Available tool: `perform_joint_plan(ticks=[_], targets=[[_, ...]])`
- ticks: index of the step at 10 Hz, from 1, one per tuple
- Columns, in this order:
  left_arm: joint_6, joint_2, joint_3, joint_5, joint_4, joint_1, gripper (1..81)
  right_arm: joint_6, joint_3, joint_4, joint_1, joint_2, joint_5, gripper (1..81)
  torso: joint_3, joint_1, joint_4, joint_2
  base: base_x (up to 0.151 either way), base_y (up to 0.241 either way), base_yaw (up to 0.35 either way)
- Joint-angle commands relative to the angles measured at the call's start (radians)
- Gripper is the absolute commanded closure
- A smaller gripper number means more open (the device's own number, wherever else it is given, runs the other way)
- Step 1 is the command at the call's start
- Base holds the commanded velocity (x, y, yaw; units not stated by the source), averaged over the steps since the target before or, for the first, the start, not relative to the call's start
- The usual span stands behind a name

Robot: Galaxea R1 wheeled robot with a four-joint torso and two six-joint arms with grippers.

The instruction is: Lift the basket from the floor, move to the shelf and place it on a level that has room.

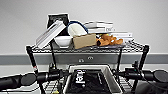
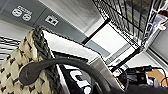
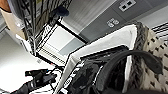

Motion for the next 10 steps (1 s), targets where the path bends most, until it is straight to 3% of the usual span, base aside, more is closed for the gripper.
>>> perform_joint_plan(ticks=[1,5,10], targets=[[0.010,0.086,-0.120,-0.053,0.031,-0.191,81.1,0.003,-0.133,0.030,0.170,0.101,0.039,81.1,0.000,0.000,0.000,0.000,0.000,0.000,0.000],[-0.003,0.207,-0.316,-0.042,0.036,-0.201,81.1,0.004,-0.297,0.030,0.203,0.208,0.033,81.1,0.000,0.000,0.000,0.000,0.000,0.000,0.000],[-0.003,0.365,-0.577,0.057,0.045,-0.245,81.1,0.001,-0.544,-0.007,0.217,0.353,-0.014,81.1,-0.002,0.001,0.000,0.001,0.000,0.000,0.000]])
